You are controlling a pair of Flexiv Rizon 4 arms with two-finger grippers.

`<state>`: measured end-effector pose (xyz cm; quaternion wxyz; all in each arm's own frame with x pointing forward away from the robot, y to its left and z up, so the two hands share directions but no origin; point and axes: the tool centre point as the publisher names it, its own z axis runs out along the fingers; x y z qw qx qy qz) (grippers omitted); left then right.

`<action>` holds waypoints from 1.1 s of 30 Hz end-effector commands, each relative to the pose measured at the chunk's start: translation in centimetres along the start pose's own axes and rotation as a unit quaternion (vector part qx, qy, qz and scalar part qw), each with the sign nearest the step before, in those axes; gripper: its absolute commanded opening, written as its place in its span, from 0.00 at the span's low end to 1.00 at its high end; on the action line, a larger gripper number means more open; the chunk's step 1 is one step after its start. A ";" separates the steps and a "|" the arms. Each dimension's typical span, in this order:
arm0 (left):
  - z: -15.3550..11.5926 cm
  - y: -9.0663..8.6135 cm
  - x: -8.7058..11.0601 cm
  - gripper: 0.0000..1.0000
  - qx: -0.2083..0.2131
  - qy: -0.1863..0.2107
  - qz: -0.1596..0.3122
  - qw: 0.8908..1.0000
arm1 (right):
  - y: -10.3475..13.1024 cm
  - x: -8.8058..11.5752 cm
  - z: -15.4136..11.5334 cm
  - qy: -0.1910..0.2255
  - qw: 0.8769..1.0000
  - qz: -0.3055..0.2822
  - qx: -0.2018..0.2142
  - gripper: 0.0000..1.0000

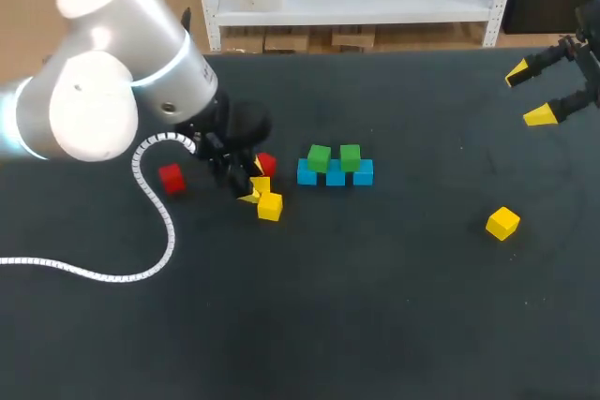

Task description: Place the blue cubes, place green cubes on the blue cubes, place the yellow cubes on the green cubes, then place the red cubes on the yellow cubes, and place purple cube on the red cubes.

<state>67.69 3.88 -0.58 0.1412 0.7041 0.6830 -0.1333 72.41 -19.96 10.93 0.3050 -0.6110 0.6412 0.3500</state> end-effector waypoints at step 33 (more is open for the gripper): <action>-7.9 2.2 -6.2 0.00 -0.034 0.001 0.011 0.999 | 0.0 0.0 0.0 0.000 1.000 0.000 0.000 1.00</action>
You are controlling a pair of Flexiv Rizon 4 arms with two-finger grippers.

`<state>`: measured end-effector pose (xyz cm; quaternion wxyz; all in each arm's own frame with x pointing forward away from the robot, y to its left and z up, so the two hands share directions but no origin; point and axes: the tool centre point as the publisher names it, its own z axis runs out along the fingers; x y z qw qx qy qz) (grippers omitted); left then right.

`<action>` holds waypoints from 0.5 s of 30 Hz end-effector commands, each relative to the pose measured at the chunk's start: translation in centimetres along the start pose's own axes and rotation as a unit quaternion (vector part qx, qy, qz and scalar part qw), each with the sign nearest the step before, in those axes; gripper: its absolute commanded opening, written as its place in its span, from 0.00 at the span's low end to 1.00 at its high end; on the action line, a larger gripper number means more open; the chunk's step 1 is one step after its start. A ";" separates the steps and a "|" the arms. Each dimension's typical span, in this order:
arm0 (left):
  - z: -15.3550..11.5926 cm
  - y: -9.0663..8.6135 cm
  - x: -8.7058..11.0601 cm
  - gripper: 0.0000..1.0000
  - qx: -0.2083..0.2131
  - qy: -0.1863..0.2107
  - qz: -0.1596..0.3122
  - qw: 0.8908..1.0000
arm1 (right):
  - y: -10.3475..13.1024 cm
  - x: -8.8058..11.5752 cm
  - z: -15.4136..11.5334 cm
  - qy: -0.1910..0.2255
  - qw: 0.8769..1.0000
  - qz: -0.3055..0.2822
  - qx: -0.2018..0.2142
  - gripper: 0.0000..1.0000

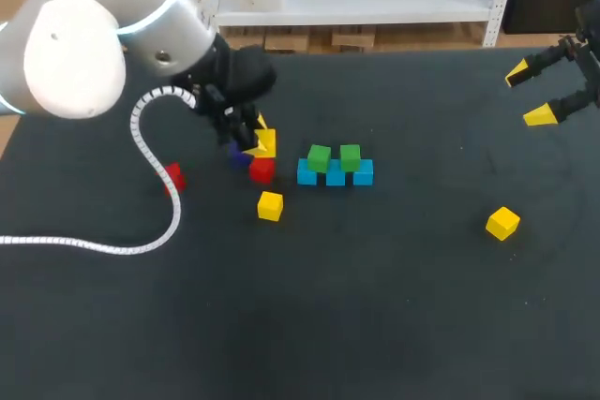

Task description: Place the blue cubes, place green cubes on the blue cubes, place the yellow cubes on the green cubes, then place the red cubes on the yellow cubes, and place purple cube on the red cubes.

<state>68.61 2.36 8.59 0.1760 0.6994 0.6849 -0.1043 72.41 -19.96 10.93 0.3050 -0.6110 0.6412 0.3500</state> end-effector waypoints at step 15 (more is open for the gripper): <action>2.8 2.1 -6.2 0.00 0.037 -0.011 0.061 0.997 | 0.0 0.0 0.0 0.000 1.000 0.000 0.000 1.00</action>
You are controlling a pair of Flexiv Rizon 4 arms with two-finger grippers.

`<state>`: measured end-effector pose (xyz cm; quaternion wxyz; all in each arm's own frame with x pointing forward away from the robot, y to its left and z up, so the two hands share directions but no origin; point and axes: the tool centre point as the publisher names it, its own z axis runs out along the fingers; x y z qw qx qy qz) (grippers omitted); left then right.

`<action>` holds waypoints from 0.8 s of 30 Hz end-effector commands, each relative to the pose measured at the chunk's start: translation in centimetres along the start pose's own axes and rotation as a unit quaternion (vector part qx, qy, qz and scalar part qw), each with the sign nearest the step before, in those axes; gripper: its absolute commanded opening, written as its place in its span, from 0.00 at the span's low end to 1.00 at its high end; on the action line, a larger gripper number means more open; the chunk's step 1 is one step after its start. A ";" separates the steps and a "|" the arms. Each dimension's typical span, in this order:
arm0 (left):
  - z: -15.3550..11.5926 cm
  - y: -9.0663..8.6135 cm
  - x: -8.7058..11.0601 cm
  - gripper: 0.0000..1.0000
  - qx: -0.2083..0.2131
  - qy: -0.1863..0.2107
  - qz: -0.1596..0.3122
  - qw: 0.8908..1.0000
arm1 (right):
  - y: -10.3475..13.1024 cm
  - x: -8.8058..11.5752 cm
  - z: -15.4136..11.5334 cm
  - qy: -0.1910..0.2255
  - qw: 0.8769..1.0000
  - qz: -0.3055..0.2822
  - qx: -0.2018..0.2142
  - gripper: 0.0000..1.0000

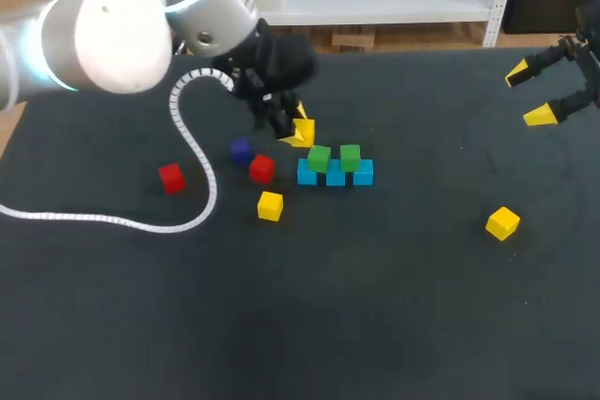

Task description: Place the blue cubes, place green cubes on the blue cubes, place the yellow cubes on the green cubes, then place the red cubes on the yellow cubes, and place purple cube on the red cubes.

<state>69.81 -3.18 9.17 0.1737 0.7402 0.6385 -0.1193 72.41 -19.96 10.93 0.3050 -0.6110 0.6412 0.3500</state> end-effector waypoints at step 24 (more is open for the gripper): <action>4.4 0.4 -2.8 0.00 0.014 -0.026 -0.021 0.999 | 0.0 0.0 0.0 0.000 1.000 0.000 0.000 1.00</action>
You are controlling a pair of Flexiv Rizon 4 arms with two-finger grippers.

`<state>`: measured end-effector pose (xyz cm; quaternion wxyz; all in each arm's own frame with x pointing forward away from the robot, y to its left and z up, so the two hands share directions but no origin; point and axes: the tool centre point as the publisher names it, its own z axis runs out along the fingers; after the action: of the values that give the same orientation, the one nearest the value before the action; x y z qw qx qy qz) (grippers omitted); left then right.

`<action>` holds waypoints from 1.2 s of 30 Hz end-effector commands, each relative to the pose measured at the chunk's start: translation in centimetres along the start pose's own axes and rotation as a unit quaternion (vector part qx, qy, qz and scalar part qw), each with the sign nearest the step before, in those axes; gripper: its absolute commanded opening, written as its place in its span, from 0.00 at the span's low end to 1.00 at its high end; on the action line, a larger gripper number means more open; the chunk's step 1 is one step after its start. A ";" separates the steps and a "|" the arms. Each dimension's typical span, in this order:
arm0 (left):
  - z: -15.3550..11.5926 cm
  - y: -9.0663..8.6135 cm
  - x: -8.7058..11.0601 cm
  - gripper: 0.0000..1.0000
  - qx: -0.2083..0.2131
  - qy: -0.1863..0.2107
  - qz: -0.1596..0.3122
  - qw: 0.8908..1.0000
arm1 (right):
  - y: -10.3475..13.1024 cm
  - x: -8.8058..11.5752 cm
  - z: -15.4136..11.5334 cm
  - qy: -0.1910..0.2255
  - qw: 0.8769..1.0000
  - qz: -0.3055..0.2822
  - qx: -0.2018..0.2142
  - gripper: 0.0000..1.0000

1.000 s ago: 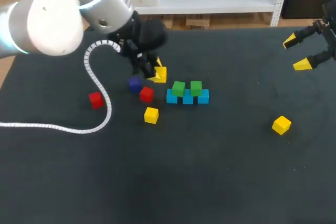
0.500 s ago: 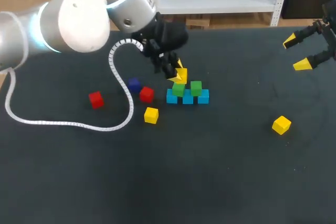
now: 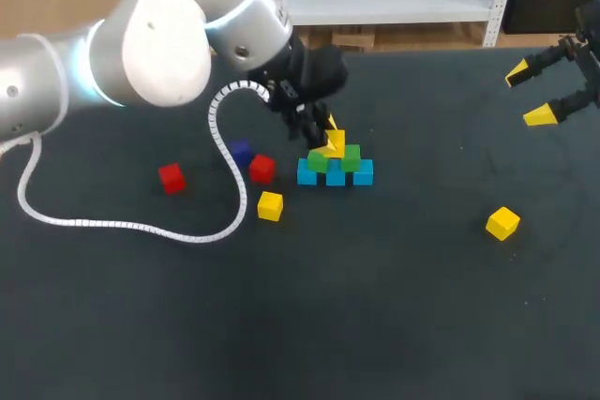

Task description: Place the blue cubes, place green cubes on the blue cubes, place the yellow cubes on the green cubes, then place the red cubes on the yellow cubes, and place purple cube on the red cubes.

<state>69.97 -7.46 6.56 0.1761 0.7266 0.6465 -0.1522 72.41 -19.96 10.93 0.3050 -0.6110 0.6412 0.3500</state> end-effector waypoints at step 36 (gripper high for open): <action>0.8 1.0 0.3 0.00 -0.001 0.011 -0.015 1.000 | 0.0 0.0 0.0 0.000 1.000 0.000 0.000 1.00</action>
<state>70.68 -7.44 5.76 0.1703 0.7171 0.6599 -0.1459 72.41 -19.96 10.93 0.3050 -0.6110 0.6412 0.3500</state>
